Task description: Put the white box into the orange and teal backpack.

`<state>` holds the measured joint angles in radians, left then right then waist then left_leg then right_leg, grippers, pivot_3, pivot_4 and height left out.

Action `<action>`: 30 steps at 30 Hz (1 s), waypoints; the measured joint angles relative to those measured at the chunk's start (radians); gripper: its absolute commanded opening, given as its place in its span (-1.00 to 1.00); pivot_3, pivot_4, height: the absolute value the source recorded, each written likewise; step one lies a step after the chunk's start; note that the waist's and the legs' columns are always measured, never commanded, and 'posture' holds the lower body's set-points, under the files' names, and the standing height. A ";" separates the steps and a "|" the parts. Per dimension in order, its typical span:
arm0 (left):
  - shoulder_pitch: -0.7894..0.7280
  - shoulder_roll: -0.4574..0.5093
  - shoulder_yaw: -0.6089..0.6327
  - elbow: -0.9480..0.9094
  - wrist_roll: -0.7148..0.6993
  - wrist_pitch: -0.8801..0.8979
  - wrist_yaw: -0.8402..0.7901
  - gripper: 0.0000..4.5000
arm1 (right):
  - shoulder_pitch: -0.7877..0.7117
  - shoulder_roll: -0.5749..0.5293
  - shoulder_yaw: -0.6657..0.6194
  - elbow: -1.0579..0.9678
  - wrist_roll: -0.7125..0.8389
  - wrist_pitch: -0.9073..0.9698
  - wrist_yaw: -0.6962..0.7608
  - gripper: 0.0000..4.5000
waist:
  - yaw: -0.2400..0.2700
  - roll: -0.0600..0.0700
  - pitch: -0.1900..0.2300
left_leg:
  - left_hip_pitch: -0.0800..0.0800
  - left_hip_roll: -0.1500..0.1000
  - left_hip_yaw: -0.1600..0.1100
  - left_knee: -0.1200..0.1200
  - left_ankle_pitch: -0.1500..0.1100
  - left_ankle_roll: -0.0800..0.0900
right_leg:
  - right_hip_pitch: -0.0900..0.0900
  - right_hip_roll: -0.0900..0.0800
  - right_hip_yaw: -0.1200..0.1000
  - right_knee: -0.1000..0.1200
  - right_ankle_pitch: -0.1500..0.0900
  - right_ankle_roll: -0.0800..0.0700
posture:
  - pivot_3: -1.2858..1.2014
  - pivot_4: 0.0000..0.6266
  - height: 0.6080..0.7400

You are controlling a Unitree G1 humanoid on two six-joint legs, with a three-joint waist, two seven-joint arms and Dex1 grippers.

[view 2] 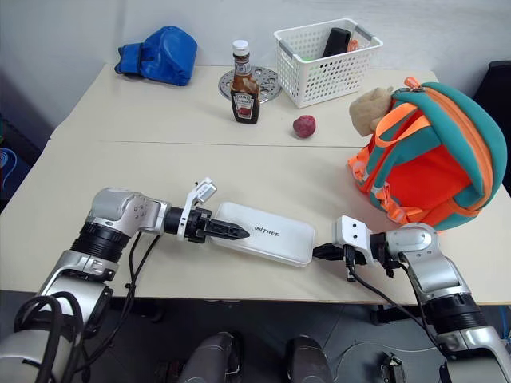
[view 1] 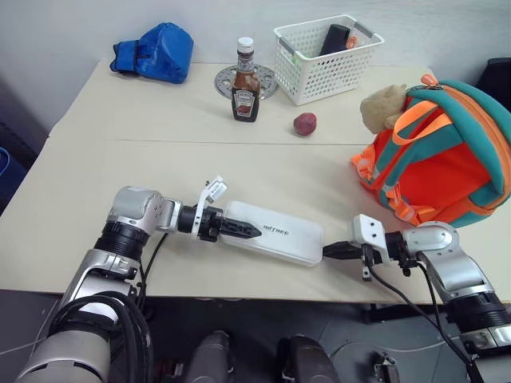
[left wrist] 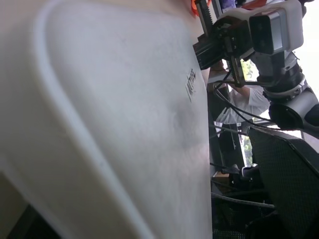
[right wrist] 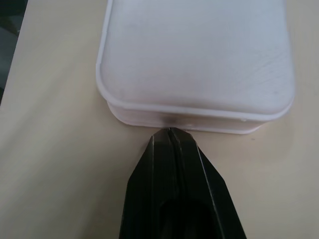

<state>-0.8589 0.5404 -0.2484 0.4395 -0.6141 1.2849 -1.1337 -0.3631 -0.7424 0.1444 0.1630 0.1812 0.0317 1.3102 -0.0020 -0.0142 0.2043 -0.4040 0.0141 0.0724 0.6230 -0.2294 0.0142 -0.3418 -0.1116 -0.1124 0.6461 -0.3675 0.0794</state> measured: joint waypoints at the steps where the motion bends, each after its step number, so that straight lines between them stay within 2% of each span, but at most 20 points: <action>1: 0.000 0.006 -0.001 -0.001 0.000 -0.004 -0.009 0.60 | 0.001 0.000 0.000 -0.001 0.000 0.000 -0.002 -1.00 | 0.000 0.000 0.000 | 0.000 0.000 0.000 0.000 0.000 0.000 | 0.000 0.000 0.000 0.000 0.000 0.000 | 0.03 -0.52 1.00; 4: 0.005 0.017 0.002 -0.007 0.001 -0.030 -0.024 0.14 | 0.008 0.001 -0.001 -0.004 0.001 -0.005 -0.011 -1.00 | 0.000 0.000 0.000 | 0.000 0.000 0.000 0.000 0.000 0.000 | 0.000 0.000 0.000 0.000 0.000 0.000 | 0.03 -0.52 1.00; 8: 0.026 0.017 0.016 -0.042 -0.007 -0.034 -0.036 -0.36 | 0.024 0.003 -0.009 -0.020 0.007 0.003 -0.029 -1.00 | 0.000 0.000 0.000 | 0.000 0.000 0.000 0.000 0.000 0.000 | 0.000 0.000 0.000 0.000 0.000 0.000 | 0.03 -0.52 1.00; 16: 0.149 0.062 0.164 -0.202 -0.044 -0.021 0.014 -0.38 | 0.160 0.002 -0.084 -0.166 0.068 0.104 -0.105 -1.00 | 0.002 0.000 0.001 | -0.002 0.001 -0.001 0.000 0.000 0.000 | -0.002 0.000 0.000 0.000 0.000 0.000 | 0.03 -0.52 1.00; 18: 0.189 0.085 0.240 -0.270 -0.073 -0.010 0.035 -0.38 | 0.224 0.001 -0.148 -0.230 0.117 0.172 -0.147 -1.00 | 0.003 0.000 0.002 | -0.003 0.000 -0.001 0.000 -0.001 0.000 | -0.002 -0.001 0.000 0.000 0.000 0.000 | 0.03 -0.52 1.00; 22: 0.263 0.114 0.400 -0.450 -0.126 0.016 0.129 -0.38 | 0.388 -0.030 -0.361 -0.417 0.227 0.335 -0.253 -1.00 | 0.009 0.000 0.002 | -0.003 0.000 -0.002 -0.001 -0.001 0.001 | -0.001 -0.001 0.000 -0.002 0.000 0.000 | 0.03 -0.52 1.00; 26: 0.294 0.062 0.625 -0.587 -0.251 0.088 0.257 -0.38 | 0.532 -0.024 -0.541 -0.517 0.274 0.488 -0.386 -0.61 | 0.024 -0.001 0.003 | -0.003 0.000 -0.002 -0.001 -0.002 0.001 | -0.001 -0.001 0.001 -0.004 0.000 0.000 | 0.03 -0.52 1.00; 30: 0.328 0.050 0.703 -0.678 -0.308 0.101 0.346 -0.38 | 0.483 0.048 -0.689 -0.596 0.407 0.648 -0.561 0.03 | 0.021 0.000 0.002 | -0.001 0.000 0.000 -0.001 -0.004 -0.003 | -0.001 -0.001 0.004 -0.003 0.000 0.000 | 0.03 -0.52 1.00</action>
<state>-0.5307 0.5899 0.4545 -0.2383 -0.9223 1.3858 -0.7880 0.1195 -0.6939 -0.5442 -0.4326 0.5883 0.6799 0.7489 0.0192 -0.0144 0.2066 -0.4054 0.0143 0.0725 0.6217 -0.2334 0.0110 -0.3427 -0.1124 -0.1086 0.6431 -0.3676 0.0791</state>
